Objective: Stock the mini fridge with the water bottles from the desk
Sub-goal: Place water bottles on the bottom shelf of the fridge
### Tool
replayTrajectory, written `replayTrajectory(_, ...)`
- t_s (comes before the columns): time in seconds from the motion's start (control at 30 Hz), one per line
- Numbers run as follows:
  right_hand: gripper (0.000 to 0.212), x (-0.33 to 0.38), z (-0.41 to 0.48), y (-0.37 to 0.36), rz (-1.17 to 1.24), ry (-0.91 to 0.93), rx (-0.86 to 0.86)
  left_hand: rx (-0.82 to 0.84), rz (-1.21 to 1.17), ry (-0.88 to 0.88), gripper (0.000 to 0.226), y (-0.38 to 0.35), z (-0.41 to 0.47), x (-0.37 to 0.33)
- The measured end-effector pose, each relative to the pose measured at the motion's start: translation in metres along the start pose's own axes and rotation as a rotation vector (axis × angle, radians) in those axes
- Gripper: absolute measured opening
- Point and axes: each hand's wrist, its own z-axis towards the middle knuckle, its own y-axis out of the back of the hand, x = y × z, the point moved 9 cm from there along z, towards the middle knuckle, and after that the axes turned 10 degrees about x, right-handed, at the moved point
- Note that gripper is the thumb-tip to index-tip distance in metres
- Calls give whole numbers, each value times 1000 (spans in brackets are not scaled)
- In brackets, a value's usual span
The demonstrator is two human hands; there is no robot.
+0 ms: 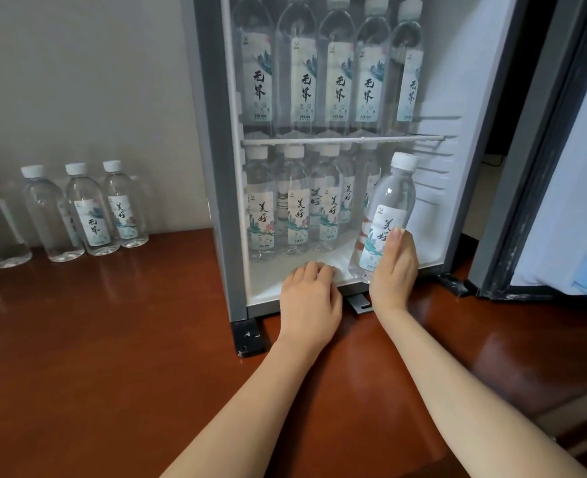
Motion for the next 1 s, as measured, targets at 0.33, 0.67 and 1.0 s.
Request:
replayTrajectory(0.33, 39, -20, 1, -32, 26, -96, 246, 34, -12, -42, 56, 1, -4, -3)
replayTrajectory(0.67, 84, -10, -4, -33, -235, -39, 267, 59, -3, -28, 44, -2, -5, 0)
replayTrajectory(1.0, 73, -19, 2, -26, -362, -173, 197, 81, 20, -22, 47, -4, -4, 1)
